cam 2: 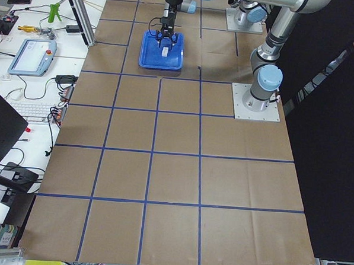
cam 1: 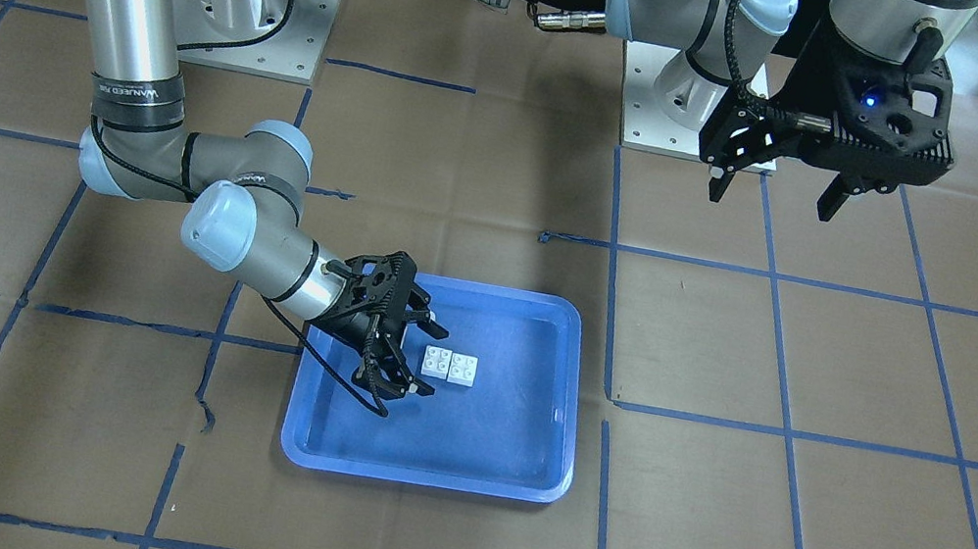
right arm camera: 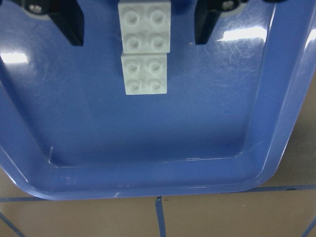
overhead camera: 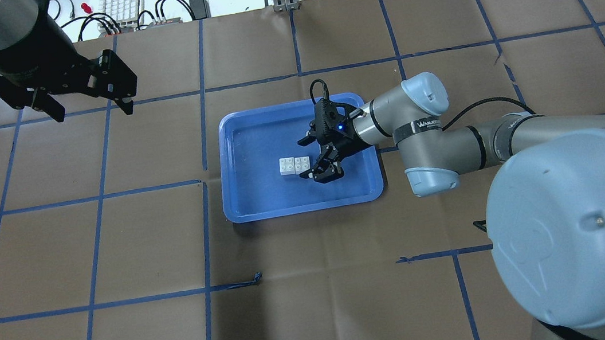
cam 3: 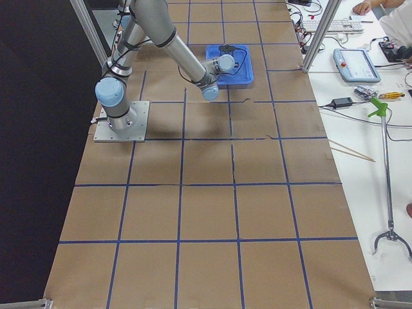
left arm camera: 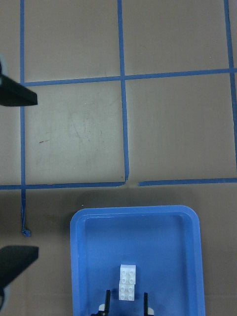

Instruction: Assemble white blocks and place on blue tray

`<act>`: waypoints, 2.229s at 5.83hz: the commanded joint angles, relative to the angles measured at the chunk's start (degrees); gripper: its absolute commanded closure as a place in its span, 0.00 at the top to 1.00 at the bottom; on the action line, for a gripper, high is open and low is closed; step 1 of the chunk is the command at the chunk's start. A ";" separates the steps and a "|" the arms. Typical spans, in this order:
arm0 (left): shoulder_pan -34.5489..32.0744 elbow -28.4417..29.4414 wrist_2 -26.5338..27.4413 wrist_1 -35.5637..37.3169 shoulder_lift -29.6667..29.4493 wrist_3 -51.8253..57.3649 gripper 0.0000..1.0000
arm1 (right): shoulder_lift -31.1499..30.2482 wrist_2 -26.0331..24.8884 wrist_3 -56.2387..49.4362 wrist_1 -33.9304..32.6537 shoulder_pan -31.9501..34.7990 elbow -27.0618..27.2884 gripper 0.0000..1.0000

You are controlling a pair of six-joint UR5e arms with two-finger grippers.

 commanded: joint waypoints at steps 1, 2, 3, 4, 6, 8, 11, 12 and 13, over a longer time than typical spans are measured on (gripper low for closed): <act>0.00 0.00 0.00 0.00 0.00 0.00 0.99 | -0.20 -0.28 1.71 0.04 0.00 -1.24 0.88; 0.00 0.00 0.00 0.00 0.00 0.00 0.99 | -0.73 -0.37 6.60 0.12 0.00 -2.89 0.99; 0.00 0.00 0.00 0.00 0.00 0.00 0.99 | -1.17 -0.98 10.83 0.56 -0.09 -5.43 1.00; 0.00 0.00 0.00 0.00 0.00 0.00 0.99 | -2.57 -4.81 13.04 1.26 -0.18 -6.59 1.00; 0.00 0.00 0.00 0.00 0.00 0.00 0.99 | -8.43 -8.78 13.24 11.66 -0.88 -7.12 1.00; 0.00 0.00 0.00 0.00 0.09 0.00 0.99 | -15.03 -19.74 16.03 25.45 -1.93 -8.01 1.00; 0.00 0.00 0.00 0.00 0.09 0.00 0.99 | -23.22 -35.47 27.86 44.90 -5.79 -10.19 1.00; 0.00 0.00 -0.09 0.09 0.09 0.00 0.99 | -23.32 -40.40 36.45 50.60 -5.89 -14.82 1.00; 0.00 0.00 -0.09 0.09 0.09 0.00 0.99 | -23.41 -42.97 49.50 58.75 -6.24 -19.74 1.00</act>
